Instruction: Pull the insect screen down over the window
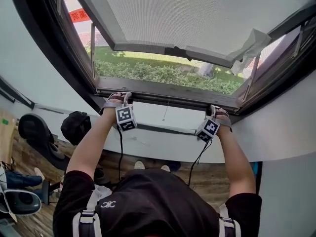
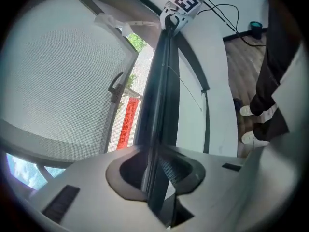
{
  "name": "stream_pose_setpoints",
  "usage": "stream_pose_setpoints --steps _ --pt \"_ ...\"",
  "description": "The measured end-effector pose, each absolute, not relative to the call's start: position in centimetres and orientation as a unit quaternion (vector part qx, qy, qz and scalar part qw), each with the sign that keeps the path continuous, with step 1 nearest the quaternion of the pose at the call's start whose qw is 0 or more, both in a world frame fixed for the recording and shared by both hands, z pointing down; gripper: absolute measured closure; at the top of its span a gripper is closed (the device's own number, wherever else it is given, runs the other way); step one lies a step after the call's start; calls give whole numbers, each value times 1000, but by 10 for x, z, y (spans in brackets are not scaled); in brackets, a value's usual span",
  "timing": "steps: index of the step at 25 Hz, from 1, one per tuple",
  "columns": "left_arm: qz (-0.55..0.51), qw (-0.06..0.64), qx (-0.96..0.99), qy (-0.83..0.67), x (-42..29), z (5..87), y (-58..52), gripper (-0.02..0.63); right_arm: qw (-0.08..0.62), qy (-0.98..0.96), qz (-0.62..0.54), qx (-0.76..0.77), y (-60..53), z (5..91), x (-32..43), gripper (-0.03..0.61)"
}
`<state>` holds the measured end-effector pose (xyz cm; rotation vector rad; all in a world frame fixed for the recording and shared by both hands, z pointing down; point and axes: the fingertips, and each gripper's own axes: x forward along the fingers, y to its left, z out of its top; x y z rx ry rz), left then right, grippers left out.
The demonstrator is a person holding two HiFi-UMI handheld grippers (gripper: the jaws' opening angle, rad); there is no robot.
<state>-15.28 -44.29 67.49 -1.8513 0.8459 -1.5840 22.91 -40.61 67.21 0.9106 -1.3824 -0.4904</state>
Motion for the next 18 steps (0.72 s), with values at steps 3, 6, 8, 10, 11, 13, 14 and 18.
stream_pose_setpoints --steps 3,6,8,10,11,13,14,18 --pt "-557 250 -716 338 -152 666 -433 511 601 -647 -185 431 -398 665 222 459" --pt "-475 190 -770 383 -143 645 -420 570 484 -704 -147 499 -392 632 206 496" --pt "-392 140 -807 420 -135 623 -414 591 376 -738 -98 551 -386 599 192 565" --pt "-301 89 -832 456 -128 594 -408 598 271 -766 -45 581 -380 572 179 572" --pt "-257 65 -840 473 -125 579 -404 600 226 -776 -28 589 -376 560 174 572" --pt "-180 27 -847 500 -120 552 -396 600 149 -786 -12 600 -369 533 162 574" --pt "-151 15 -846 511 -118 541 -391 600 118 -787 -9 605 -364 520 157 574" --pt "-98 3 -838 538 -109 517 -363 600 39 -779 -3 626 -344 489 140 574"
